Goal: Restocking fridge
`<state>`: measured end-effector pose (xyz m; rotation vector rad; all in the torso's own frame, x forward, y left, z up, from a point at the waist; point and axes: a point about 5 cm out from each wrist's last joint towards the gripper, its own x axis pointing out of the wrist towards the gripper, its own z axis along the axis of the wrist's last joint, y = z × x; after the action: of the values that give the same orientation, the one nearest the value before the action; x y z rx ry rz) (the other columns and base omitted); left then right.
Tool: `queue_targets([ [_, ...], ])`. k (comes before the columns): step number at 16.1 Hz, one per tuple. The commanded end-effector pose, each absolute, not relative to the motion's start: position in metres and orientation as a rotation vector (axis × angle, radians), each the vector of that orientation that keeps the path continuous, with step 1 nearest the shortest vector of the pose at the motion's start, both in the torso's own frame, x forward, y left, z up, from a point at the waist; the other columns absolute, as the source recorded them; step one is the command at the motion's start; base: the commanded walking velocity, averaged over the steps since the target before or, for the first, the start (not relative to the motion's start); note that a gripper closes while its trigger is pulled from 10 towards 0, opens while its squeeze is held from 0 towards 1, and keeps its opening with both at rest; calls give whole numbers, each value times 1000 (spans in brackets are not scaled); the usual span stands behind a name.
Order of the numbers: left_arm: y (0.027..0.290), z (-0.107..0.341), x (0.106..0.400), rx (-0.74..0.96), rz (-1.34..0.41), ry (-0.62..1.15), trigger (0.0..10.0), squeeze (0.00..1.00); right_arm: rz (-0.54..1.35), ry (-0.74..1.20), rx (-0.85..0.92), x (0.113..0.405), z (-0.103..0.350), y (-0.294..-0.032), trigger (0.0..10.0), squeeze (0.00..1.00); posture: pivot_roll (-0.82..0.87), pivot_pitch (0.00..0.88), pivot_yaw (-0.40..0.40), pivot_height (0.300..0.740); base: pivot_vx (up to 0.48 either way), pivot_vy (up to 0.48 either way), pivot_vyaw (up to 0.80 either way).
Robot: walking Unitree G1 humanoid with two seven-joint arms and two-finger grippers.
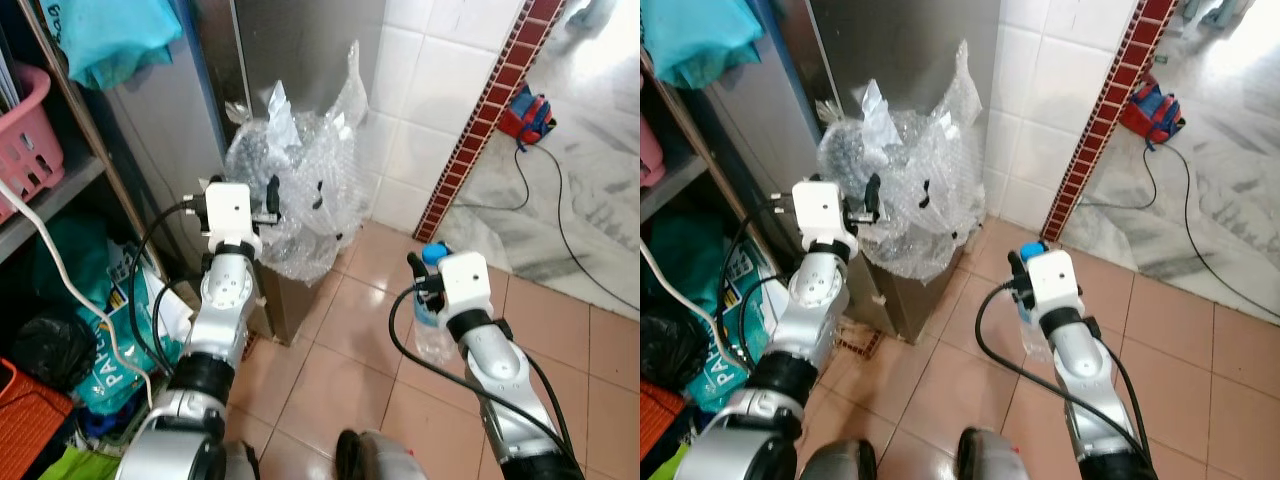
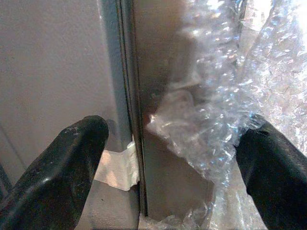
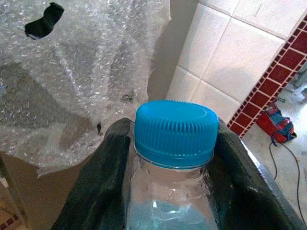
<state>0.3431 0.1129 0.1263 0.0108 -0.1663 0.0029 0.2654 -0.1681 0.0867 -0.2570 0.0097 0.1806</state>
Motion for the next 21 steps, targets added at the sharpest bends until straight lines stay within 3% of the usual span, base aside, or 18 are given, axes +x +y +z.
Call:
queue_targets([
  [1, 128, 123, 347, 1, 62, -133, 10000, 0, 175, -21, -267, 263, 94, -172, 10000, 0, -31, 97, -30, 740, 0, 0, 0],
  [6, 118, 125, 357, -34, -8, -110, 10000, 0, 161, 0, -288, 246, 93, -180, 10000, 0, -69, 132, -27, 740, 0, 0, 0],
  [21, 88, 128, 362, -97, -232, -86, 10000, 0, 138, -1, -298, 250, 95, -180, 10000, 0, -70, 119, -18, 740, 0, 0, 0],
])
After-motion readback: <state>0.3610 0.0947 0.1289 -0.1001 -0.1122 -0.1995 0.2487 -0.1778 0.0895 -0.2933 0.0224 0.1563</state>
